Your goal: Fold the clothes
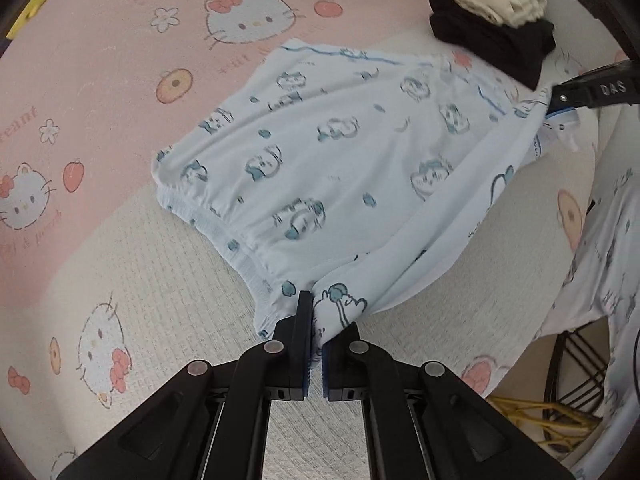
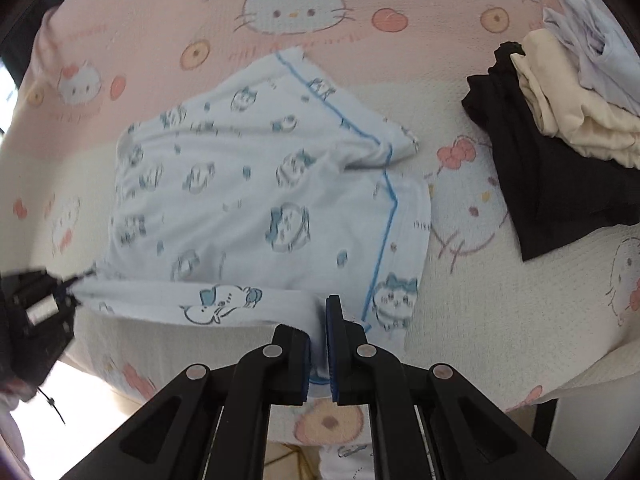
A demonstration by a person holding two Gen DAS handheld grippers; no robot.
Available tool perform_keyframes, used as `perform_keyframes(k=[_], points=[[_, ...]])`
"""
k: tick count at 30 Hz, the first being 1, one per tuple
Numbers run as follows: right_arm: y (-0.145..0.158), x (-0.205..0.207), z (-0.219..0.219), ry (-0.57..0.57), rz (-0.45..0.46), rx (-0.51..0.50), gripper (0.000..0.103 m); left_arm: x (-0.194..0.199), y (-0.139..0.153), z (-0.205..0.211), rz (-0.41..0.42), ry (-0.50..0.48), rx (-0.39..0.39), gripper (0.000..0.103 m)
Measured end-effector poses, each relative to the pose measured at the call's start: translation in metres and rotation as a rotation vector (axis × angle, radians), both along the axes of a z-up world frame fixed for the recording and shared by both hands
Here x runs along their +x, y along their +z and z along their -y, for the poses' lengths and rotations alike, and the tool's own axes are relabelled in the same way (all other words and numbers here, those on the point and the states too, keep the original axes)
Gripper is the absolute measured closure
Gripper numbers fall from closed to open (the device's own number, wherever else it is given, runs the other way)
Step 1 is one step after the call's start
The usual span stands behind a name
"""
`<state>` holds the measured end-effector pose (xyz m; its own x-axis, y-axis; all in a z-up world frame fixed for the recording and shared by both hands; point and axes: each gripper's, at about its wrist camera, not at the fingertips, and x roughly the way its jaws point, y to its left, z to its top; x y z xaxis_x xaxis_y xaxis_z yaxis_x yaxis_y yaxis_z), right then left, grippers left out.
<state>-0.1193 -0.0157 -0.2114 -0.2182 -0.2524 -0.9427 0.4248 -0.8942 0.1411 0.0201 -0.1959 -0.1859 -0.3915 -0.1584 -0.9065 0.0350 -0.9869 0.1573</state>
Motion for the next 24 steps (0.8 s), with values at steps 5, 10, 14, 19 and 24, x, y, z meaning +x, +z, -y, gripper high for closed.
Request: perform_keyframes(k=[5, 10, 14, 19, 24], points=[[0.006, -0.051, 0.024, -0.050, 0.026, -0.047, 0.097, -0.022, 0.009, 0.030, -0.026, 0.090, 0.049, 0.102], [0.018, -0.087, 0.063, -0.059, 0.005, -0.112, 0.097, -0.045, 0.014, 0.066, -0.046, 0.192, 0.139, 0.102], [0.020, -0.113, 0.090, -0.047, 0.002, -0.168, 0.097, -0.056, 0.012, 0.093, -0.056, 0.243, 0.197, 0.102], [0.009, -0.145, 0.104, -0.050, 0.040, -0.154, 0.097, -0.076, 0.006, 0.115, -0.046, 0.254, 0.232, 0.102], [-0.009, -0.183, 0.123, -0.045, 0.110, -0.073, 0.097, -0.102, 0.005, 0.126, -0.034, 0.237, 0.177, 0.102]])
